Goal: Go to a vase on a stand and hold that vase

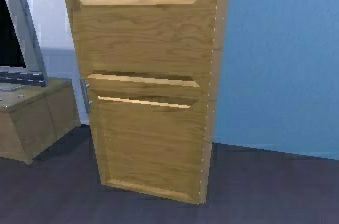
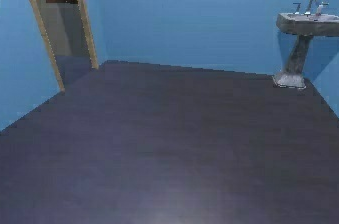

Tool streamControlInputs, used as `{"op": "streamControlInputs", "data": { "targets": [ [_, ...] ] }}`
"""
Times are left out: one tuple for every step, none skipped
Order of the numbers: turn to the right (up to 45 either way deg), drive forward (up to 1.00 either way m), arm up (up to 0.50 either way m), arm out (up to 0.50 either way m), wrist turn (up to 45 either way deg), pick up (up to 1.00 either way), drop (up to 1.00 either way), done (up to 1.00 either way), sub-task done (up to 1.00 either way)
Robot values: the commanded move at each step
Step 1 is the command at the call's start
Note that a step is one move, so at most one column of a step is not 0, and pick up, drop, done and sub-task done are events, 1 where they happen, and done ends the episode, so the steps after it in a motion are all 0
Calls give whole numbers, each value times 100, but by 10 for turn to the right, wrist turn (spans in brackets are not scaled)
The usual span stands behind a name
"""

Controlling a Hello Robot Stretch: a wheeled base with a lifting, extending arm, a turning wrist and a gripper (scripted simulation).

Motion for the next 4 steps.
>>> {"op": "streamControlInputs", "data": {
  "targets": [
    [60, 0, 0, 0, 0, 0, 0, 0, 0],
    [0, 10, 0, 0, 0, 0, 0, 0, 0],
    [-450, 0, 0, 0, 0, 0, 0, 0, 0],
    [-330, 0, 0, 0, 0, 0, 0, 0, 0]
  ]
}}
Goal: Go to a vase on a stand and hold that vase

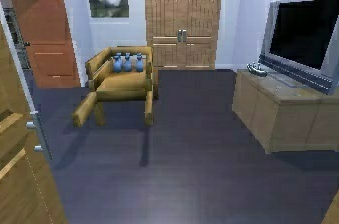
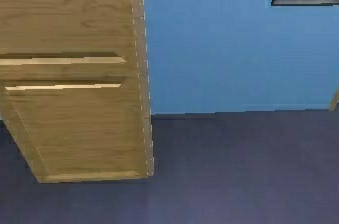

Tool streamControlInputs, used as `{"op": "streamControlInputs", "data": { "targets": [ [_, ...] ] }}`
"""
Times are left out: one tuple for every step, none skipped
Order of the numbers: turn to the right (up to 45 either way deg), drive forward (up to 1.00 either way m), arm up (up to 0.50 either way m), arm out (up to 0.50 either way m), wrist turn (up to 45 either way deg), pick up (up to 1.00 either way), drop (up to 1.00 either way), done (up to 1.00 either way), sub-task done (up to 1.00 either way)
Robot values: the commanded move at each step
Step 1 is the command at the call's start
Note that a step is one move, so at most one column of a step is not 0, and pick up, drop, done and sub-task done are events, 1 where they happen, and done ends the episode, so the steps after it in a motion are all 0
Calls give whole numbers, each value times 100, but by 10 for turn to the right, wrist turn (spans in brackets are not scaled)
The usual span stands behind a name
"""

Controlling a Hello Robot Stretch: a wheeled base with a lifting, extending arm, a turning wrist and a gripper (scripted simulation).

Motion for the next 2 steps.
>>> {"op": "streamControlInputs", "data": {
  "targets": [
    [0, 100, 0, 0, 0, 0, 0, 0, 0],
    [-30, 0, 0, 0, 0, 0, 0, 0, 0]
  ]
}}
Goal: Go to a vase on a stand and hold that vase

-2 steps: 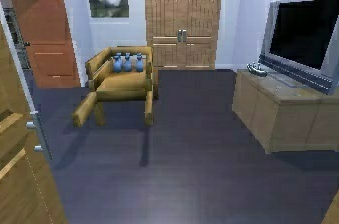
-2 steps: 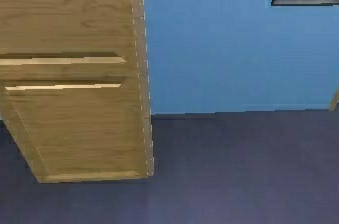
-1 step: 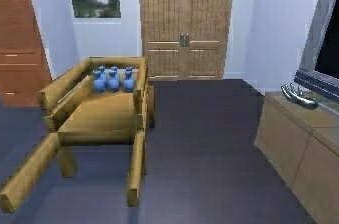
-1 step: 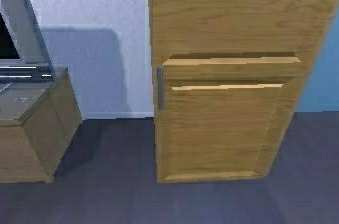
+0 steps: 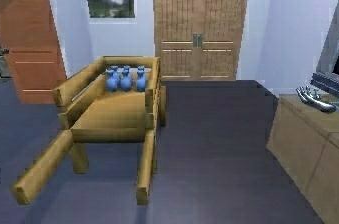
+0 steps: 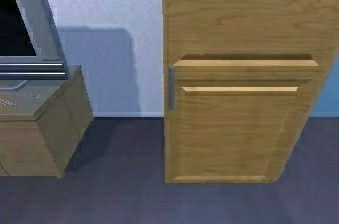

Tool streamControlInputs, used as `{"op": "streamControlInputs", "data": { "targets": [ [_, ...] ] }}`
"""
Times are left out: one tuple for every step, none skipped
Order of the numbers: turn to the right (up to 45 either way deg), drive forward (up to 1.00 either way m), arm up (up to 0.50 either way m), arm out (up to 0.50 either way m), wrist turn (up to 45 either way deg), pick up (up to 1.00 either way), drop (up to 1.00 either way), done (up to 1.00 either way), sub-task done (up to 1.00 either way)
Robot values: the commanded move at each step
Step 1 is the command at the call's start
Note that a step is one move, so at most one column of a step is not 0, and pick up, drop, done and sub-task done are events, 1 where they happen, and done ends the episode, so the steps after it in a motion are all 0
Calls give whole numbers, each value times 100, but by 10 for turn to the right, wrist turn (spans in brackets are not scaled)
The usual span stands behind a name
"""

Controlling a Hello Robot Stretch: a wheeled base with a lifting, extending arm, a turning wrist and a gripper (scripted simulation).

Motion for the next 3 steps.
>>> {"op": "streamControlInputs", "data": {
  "targets": [
    [0, 45, 0, 0, 0, 0, 0, 0, 0],
    [-450, 0, 0, 0, 0, 0, 0, 0, 0],
    [-300, 0, 0, 0, 0, 0, 0, 0, 0]
  ]
}}
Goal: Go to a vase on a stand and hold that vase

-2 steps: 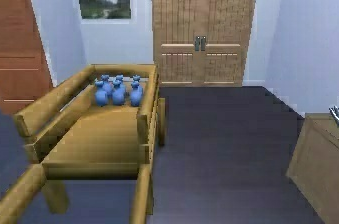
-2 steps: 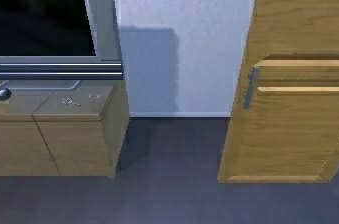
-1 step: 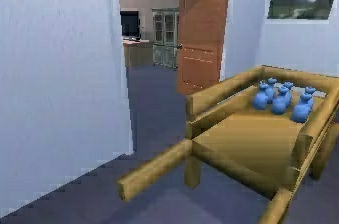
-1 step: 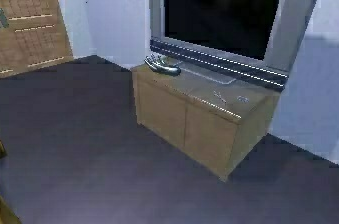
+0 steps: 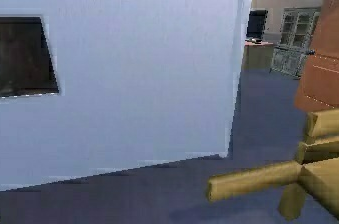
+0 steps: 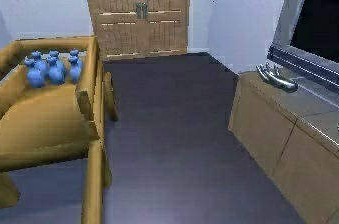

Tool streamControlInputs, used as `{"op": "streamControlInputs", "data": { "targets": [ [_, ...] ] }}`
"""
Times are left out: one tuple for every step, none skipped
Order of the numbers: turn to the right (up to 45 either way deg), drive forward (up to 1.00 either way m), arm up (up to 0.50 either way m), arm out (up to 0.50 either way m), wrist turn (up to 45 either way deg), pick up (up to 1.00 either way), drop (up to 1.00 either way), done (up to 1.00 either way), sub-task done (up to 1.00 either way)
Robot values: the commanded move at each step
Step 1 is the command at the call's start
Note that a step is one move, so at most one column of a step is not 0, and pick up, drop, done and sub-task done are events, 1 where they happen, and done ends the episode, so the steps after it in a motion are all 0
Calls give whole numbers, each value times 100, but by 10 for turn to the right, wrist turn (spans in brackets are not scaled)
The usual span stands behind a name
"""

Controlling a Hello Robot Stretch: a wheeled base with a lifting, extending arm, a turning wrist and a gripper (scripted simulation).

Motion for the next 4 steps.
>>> {"op": "streamControlInputs", "data": {
  "targets": [
    [0, 100, 0, 0, 0, 0, 0, 0, 0],
    [0, 35, 0, 0, 0, 0, 0, 0, 0],
    [-150, 0, 0, 0, 0, 0, 0, 0, 0],
    [0, 5, 0, 0, 0, 0, 0, 0, 0]
  ]
}}
